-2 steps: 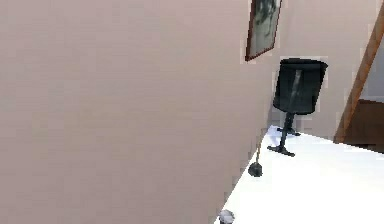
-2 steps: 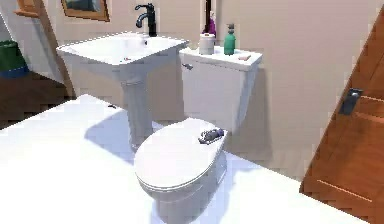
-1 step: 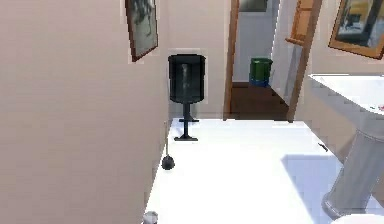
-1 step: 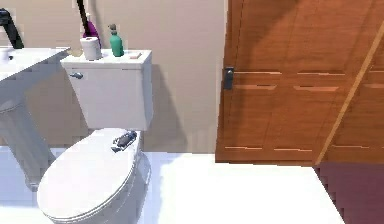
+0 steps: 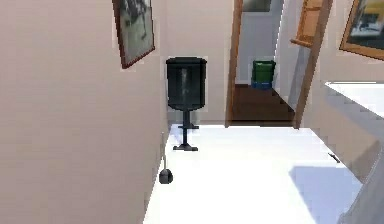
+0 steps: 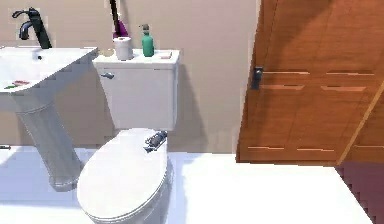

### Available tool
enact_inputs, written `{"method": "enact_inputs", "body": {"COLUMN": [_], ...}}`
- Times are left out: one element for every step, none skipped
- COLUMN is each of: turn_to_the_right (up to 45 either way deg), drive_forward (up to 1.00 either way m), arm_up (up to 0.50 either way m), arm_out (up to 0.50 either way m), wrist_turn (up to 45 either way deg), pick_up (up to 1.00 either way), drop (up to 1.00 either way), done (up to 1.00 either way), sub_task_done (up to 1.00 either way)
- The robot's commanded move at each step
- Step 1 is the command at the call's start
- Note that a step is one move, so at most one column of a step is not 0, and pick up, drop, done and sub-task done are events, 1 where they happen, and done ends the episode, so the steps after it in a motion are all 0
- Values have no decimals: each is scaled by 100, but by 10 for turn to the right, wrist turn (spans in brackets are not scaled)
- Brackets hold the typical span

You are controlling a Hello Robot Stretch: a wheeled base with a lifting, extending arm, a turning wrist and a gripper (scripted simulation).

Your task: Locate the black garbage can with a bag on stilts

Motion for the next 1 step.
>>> {"method": "enact_inputs", "body": {"turn_to_the_right": [30], "drive_forward": [0], "arm_up": [0], "arm_out": [0], "wrist_turn": [0], "pick_up": [0], "drop": [0], "done": [0], "sub_task_done": [0]}}
